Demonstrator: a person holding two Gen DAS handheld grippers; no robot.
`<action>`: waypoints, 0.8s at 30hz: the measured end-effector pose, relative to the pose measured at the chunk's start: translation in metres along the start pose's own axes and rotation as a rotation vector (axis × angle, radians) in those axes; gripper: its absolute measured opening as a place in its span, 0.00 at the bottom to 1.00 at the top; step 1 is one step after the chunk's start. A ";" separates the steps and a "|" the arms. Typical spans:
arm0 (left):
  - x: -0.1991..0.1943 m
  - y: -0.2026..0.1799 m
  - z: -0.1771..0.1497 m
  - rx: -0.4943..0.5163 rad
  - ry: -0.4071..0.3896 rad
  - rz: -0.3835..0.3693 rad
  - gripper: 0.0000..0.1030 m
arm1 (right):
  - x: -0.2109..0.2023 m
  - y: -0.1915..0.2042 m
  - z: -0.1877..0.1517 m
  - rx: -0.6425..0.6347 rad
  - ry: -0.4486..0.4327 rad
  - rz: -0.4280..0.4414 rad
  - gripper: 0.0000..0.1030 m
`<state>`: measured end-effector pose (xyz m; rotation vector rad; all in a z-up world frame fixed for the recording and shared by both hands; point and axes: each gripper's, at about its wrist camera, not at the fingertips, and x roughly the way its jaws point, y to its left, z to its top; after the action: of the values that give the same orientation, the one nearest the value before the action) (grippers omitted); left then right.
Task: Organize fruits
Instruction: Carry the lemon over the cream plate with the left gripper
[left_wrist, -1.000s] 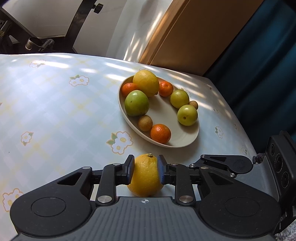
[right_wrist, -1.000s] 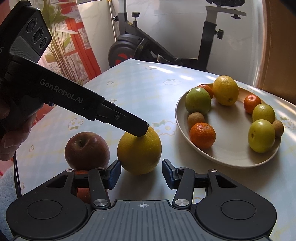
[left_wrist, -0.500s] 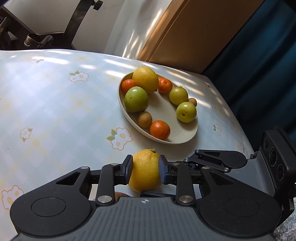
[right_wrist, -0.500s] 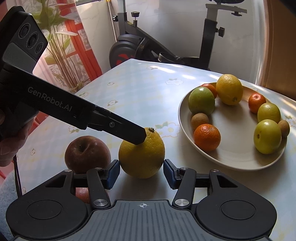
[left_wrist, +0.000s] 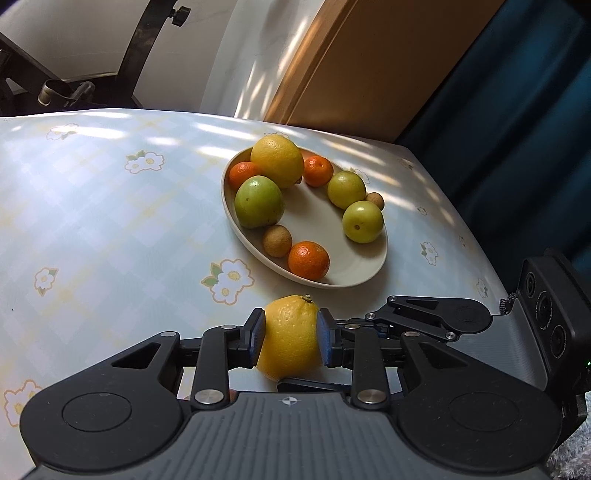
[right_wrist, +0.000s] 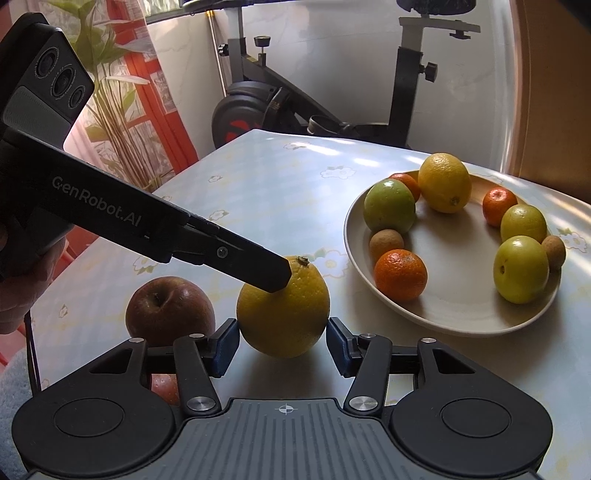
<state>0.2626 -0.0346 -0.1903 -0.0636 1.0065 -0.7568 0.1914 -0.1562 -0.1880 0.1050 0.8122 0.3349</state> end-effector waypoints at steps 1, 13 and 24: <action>0.000 -0.003 0.001 0.008 -0.004 0.002 0.30 | -0.002 -0.001 0.000 0.003 -0.006 -0.002 0.47; -0.004 -0.043 0.028 0.078 -0.057 -0.001 0.30 | -0.041 -0.025 0.018 -0.001 -0.081 -0.053 0.47; 0.009 -0.067 0.047 0.111 -0.067 -0.020 0.30 | -0.059 -0.049 0.026 -0.024 -0.101 -0.100 0.47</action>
<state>0.2660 -0.1035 -0.1456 -0.0034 0.8998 -0.8219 0.1856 -0.2211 -0.1399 0.0584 0.7110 0.2430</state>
